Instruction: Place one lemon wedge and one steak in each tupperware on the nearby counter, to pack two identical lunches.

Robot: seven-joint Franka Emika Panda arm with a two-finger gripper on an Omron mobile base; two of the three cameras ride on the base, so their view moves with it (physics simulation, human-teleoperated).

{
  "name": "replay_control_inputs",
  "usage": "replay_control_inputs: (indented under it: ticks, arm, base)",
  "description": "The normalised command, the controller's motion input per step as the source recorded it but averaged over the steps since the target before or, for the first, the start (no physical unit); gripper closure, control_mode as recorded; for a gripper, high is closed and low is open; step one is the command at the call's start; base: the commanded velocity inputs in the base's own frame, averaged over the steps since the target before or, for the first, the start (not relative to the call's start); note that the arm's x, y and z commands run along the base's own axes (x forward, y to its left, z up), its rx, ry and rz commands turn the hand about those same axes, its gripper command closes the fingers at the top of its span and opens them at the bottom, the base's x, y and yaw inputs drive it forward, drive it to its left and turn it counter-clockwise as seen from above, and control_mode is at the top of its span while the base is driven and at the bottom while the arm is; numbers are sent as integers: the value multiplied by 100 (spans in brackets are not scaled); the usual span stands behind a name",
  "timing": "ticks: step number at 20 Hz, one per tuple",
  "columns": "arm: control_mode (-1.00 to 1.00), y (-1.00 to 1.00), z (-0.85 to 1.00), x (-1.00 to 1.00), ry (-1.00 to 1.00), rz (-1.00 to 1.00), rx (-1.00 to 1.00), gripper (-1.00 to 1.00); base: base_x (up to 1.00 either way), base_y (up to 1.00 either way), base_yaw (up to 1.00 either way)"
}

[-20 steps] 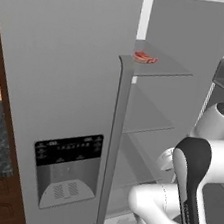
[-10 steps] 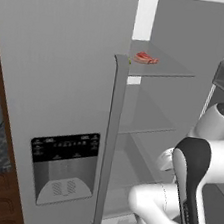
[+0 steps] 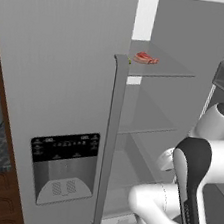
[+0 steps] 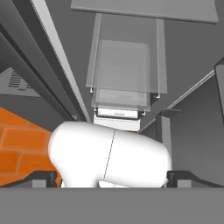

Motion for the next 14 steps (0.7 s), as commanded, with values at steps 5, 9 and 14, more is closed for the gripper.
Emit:
replay_control_inputs:
  ticks: [5, 9, 14]
  arm:
    - [-100, 0, 36, -15, -25, 2, -1, -100]
    - [-100, 1, 76, 0, -40, 2, -3, -100]
    - [-100, 2, 100, 71, -35, -4, 2, -100]
  base:
    - [-4, 0, 0]
    - [0, 0, 0]
    - [0, 0, 0]
